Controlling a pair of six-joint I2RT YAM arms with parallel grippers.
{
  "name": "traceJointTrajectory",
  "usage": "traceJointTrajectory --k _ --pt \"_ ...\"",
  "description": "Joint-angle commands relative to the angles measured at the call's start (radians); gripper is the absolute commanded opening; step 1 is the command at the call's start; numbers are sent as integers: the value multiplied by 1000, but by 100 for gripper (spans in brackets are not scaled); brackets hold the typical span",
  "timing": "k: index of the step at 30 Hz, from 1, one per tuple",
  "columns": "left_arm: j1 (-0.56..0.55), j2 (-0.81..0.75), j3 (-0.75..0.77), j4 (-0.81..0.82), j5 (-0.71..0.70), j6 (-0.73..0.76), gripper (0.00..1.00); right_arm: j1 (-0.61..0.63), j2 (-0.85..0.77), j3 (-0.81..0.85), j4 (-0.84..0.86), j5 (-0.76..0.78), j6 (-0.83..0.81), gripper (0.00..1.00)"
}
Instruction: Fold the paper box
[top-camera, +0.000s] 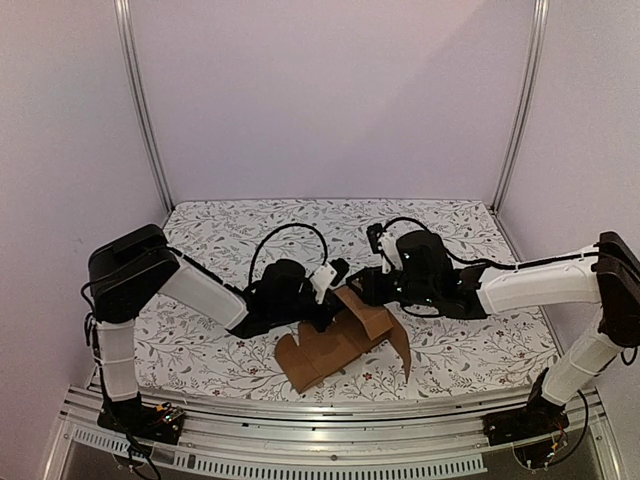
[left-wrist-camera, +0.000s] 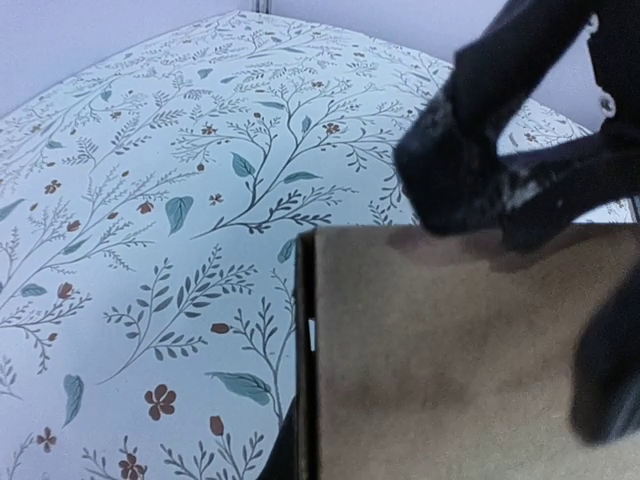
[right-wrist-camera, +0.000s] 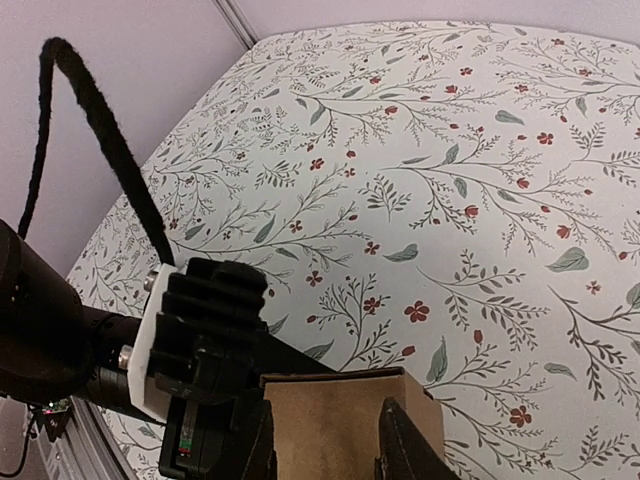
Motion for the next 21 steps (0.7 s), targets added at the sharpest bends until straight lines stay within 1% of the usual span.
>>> traceJointTrajectory --k 1,5,7,9,12,13,21 --pt "-10 -94 -16 -17 39 24 0 -30 -137 -9 -145 37 -40 36" --pt "-4 -150 -15 -66 118 23 0 -50 -244 -23 -232 19 -87 37" --pt "2 -172 -13 -88 161 15 0 -60 -303 -31 -278 11 -107 33" --pt "13 -193 -14 -101 215 0 0 -67 -348 -35 -313 -5 -121 23" --pt "24 -221 -18 -101 292 -27 0 -73 -379 -35 -355 -29 -142 4" --pt "26 -230 -20 -99 314 -37 0 -74 -387 -37 -361 -64 -148 0" --pt "39 -261 -18 -49 449 -108 0 -75 -378 -62 -340 -208 -142 0"
